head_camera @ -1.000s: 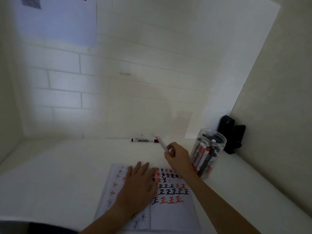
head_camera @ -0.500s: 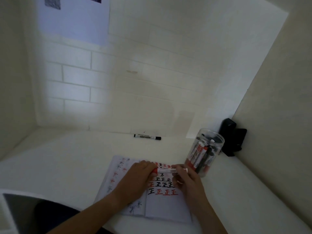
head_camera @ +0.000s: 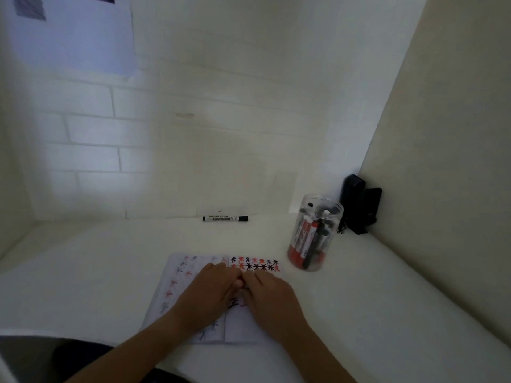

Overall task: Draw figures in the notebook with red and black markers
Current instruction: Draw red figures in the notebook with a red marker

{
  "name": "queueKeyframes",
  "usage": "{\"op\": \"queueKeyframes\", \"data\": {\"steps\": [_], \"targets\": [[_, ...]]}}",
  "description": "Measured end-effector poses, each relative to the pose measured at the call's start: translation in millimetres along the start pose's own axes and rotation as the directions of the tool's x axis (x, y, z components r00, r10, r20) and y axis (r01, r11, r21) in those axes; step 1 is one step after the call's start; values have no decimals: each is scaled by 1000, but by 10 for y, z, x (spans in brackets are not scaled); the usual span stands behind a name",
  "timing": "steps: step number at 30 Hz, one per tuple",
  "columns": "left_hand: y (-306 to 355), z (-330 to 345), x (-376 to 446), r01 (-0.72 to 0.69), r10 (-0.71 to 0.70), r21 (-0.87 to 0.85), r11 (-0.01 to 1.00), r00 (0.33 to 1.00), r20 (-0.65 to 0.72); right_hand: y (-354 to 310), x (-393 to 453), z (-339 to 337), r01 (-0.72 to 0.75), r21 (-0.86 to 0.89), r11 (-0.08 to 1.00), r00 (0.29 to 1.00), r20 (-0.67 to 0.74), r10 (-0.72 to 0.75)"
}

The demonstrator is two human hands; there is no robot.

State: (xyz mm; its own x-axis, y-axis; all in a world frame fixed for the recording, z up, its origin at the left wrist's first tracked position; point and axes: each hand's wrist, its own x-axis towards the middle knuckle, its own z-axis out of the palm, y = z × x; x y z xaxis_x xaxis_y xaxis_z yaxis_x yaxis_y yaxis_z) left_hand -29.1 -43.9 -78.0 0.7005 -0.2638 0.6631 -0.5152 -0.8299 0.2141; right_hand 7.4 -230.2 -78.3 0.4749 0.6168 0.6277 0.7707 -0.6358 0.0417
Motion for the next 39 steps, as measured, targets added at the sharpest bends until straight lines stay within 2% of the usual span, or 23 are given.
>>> {"op": "queueKeyframes", "data": {"steps": [4,10,12,14,16,18,21,22,25,26,27,29,34,37,39], "targets": [[7,7,6,-39,39,-17,999,999,8,-7,-9,-81,13,-143,990,999,-34,-18],[-24,19,-20,-37,36,-54,998,999,-5,69,-44,-120,-51,-99,994,997,-56,46],[-32,29,-16,37,-38,-32,999,999,-5,79,-55,-145,-130,-9,991,991,-19,130],[-52,43,-4,185,-185,-5,983,983,-12,86,-62,-201,-311,213,926,950,64,304],[-94,62,1,277,-277,22,961,961,-5,146,-70,-242,-470,474,744,878,165,450],[-138,84,-2,319,-320,42,947,946,42,235,-53,-316,-516,626,585,824,177,538],[-139,89,-10,377,-396,123,918,892,219,306,-32,-428,-529,759,378,770,242,591],[-131,90,-11,389,-416,149,909,868,272,303,-20,-466,-532,802,273,745,289,602],[-128,93,6,390,-446,219,894,823,351,308,19,-539,-467,873,-144,672,456,584],[-133,99,12,384,-450,241,891,815,367,319,19,-553,-427,871,-242,670,485,563],[-140,108,18,378,-451,254,890,808,378,336,13,-556,-402,867,-294,673,497,547],[-163,123,17,370,-451,266,890,800,396,334,10,-557,-417,874,-251,675,482,559],[-176,72,79,352,-449,287,891,778,439,276,-57,-413,-579,815,42,618,404,674],[-172,50,89,333,-439,301,894,787,433,257,-61,-387,-586,808,63,596,377,709],[-187,67,61,332,-423,275,902,804,417,244,-45,-413,-593,803,68,615,397,681]]}}
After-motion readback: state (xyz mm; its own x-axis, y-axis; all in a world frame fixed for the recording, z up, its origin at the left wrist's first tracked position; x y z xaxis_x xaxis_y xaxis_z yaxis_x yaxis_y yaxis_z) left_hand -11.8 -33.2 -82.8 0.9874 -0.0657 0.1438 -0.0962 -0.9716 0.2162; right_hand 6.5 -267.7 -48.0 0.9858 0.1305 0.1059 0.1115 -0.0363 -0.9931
